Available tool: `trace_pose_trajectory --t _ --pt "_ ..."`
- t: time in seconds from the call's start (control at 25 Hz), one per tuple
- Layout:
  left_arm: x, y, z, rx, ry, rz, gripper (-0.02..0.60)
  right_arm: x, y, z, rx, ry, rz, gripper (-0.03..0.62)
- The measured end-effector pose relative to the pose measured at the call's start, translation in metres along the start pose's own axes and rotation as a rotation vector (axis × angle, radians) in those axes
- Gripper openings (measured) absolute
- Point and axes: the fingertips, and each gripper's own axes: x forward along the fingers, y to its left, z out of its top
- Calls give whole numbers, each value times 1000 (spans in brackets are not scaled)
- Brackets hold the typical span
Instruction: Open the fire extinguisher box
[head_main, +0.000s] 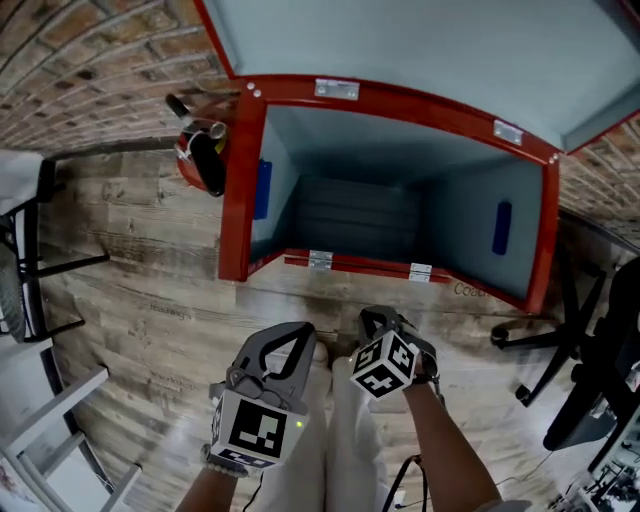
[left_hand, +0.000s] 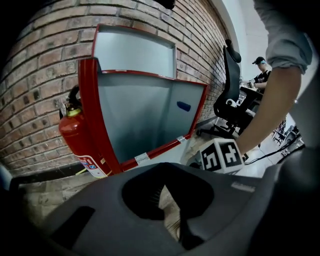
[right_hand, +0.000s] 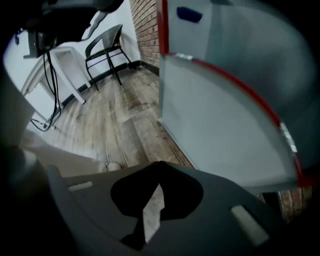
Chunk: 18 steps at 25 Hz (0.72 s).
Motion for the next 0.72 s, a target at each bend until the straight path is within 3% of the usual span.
trace_pose_trajectory --t 0.12,0.48,0.72 --pt "-20 -5 22 -2 -14 10 3 -49 -6 18 94 -100 -25 5" --pt "-101 -23 111 47 -68 26 3 -210 -31 79 246 -311 -120 8" --pt "-166 -35 168 117 -99 36 3 -313 -31 126 225 -434 -150 8"
